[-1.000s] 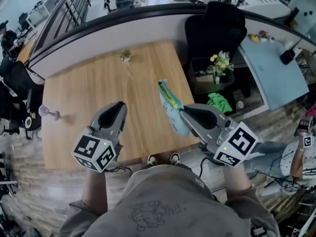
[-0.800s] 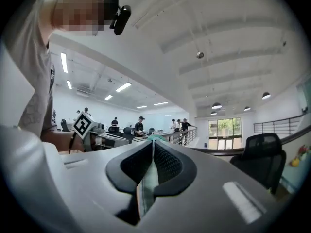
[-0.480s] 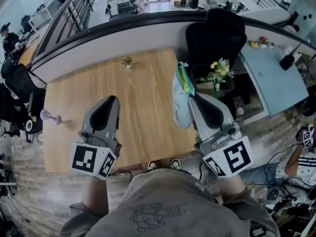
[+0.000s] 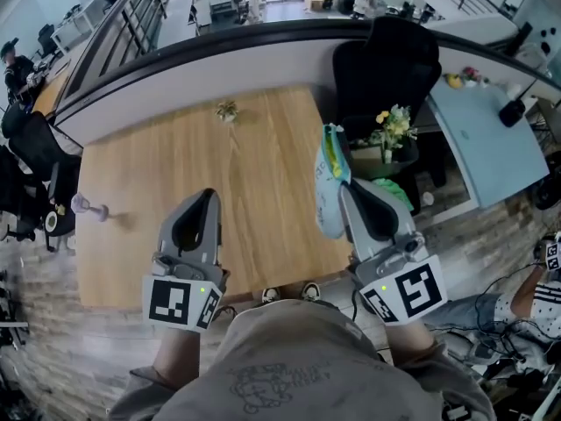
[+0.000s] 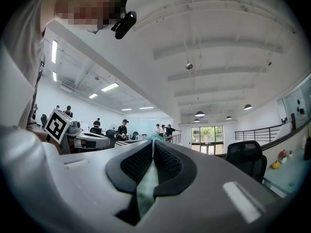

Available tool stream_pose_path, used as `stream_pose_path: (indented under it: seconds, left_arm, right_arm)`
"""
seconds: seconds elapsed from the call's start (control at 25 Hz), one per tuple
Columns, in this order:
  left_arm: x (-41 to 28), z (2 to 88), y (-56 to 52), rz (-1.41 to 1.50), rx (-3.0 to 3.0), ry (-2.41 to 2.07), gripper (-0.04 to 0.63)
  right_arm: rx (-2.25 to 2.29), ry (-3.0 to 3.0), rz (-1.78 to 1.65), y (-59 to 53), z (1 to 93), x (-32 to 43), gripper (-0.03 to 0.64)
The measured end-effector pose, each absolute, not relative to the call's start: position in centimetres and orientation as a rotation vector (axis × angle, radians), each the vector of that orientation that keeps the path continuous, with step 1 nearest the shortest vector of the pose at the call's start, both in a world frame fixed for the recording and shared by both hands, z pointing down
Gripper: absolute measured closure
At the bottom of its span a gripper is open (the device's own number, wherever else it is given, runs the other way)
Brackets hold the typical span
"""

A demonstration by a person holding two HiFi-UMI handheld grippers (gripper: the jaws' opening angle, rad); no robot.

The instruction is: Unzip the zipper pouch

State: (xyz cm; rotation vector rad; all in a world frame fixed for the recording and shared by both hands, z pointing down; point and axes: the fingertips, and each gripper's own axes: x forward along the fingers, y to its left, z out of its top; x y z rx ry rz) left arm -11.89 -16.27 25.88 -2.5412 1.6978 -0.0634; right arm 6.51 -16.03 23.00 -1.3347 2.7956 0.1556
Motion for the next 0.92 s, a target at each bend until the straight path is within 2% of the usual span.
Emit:
stream_pose_path:
  seconds: [0.4,0.92]
  left_arm:
    - [-12.2,31.2,-16.1,-0.191,-2.597,1.770,0.597]
    - [-13.6,31.5,-16.4,-0.204,-2.609,1.783,0.597]
  right_arm:
    - [-1.351,2.892,-0.012,-15.9,29.1,4.7,0.597]
    - [-1.360,2.905,-0.081,-16.4,30.7,3.3,0.597]
